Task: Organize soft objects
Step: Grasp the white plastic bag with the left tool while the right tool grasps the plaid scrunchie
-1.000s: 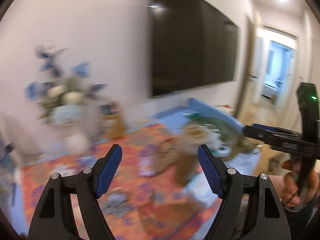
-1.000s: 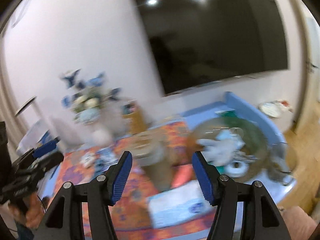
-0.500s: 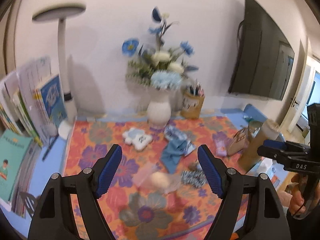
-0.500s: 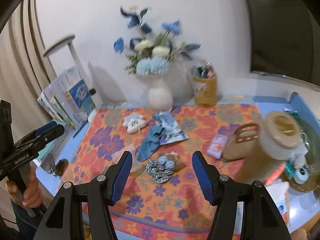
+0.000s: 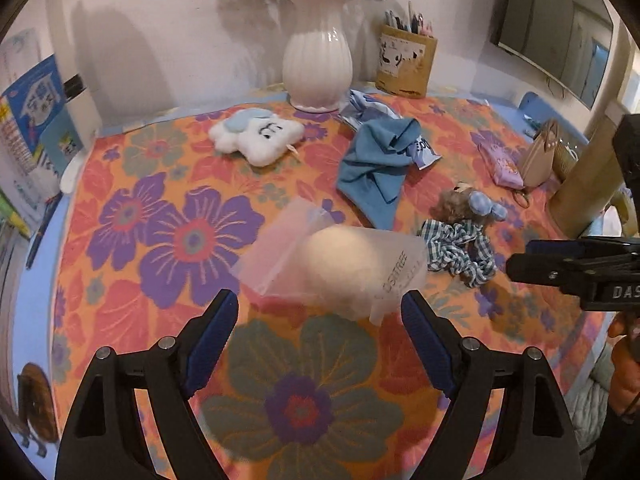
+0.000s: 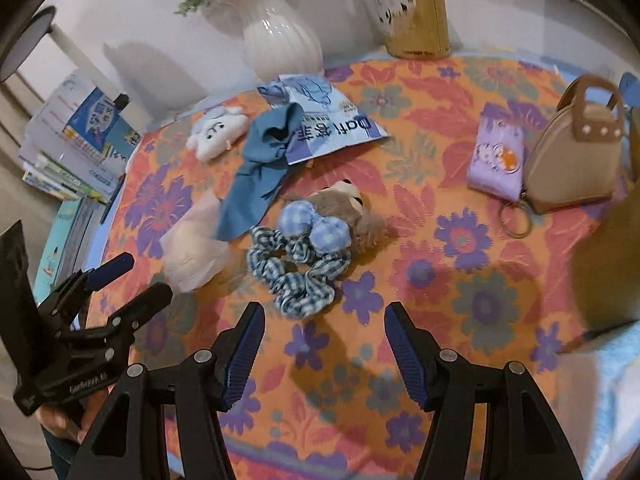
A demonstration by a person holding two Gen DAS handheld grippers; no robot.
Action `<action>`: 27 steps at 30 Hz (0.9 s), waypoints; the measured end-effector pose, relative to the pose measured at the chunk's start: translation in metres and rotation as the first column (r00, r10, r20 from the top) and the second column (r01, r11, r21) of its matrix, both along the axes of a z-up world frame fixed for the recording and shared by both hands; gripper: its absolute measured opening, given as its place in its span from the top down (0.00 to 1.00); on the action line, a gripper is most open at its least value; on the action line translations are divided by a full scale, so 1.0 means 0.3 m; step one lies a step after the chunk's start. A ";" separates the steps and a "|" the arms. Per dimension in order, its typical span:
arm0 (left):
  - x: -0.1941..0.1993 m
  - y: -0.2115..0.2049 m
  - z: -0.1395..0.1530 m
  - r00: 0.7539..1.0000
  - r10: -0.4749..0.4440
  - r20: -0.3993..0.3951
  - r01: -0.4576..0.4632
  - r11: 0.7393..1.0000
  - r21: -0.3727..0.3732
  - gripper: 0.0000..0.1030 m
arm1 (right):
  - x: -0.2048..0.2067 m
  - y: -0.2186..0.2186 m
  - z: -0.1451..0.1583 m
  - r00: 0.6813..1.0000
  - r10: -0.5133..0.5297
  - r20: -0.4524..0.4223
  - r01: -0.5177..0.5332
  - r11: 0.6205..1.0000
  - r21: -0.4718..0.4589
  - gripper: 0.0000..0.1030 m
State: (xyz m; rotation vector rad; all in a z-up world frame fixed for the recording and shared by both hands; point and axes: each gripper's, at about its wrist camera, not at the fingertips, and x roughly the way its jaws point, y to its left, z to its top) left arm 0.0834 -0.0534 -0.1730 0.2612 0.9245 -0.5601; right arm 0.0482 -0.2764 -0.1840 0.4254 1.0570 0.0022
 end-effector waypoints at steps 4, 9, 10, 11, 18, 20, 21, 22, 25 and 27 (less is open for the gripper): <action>0.016 -0.024 -0.013 1.000 -0.028 -0.007 0.027 0.999 -0.023 0.20 | 0.041 -0.011 -0.032 0.999 -0.033 0.005 0.033 0.999 0.030 0.41; 0.034 -0.069 -0.045 0.998 -0.060 -0.018 0.060 0.998 -0.011 0.20 | 0.082 0.003 -0.054 0.999 -0.051 0.011 0.050 0.998 0.036 0.41; 0.037 -0.075 -0.055 0.998 -0.060 -0.025 0.059 0.998 -0.008 0.20 | 0.090 0.014 -0.052 0.999 -0.048 0.015 0.048 0.999 0.022 0.41; 0.041 -0.079 -0.066 0.998 -0.059 -0.030 0.059 0.998 -0.006 0.19 | 0.101 0.028 -0.050 0.999 -0.048 0.023 0.048 0.999 0.007 0.41; 0.040 -0.068 -0.088 0.998 -0.061 -0.034 0.061 0.998 -0.006 0.17 | 0.145 0.107 -0.052 0.998 -0.048 0.047 0.055 0.985 -0.164 0.67; 0.039 -0.052 -0.091 0.997 -0.058 -0.047 0.058 0.998 -0.007 0.17 | 0.138 0.119 -0.049 0.998 -0.025 0.053 0.034 0.981 -0.190 0.78; 0.040 -0.045 -0.094 0.997 -0.055 -0.053 0.055 0.998 -0.003 0.17 | 0.131 0.119 -0.048 0.998 -0.012 0.055 0.022 0.984 -0.179 0.83; 0.040 -0.031 -0.095 0.997 -0.046 -0.055 0.046 0.999 0.003 0.17 | 0.123 0.118 -0.047 0.998 -0.004 0.055 0.014 0.984 -0.178 0.84; 0.050 0.029 -0.093 0.999 -0.001 -0.044 0.002 1.000 0.028 0.17 | 0.098 0.122 -0.042 0.998 0.016 0.057 -0.005 0.981 -0.196 0.86; 0.070 0.074 -0.085 0.998 0.038 -0.039 -0.037 0.999 0.032 0.17 | 0.078 0.118 -0.040 0.998 0.028 0.056 -0.016 0.980 -0.200 0.86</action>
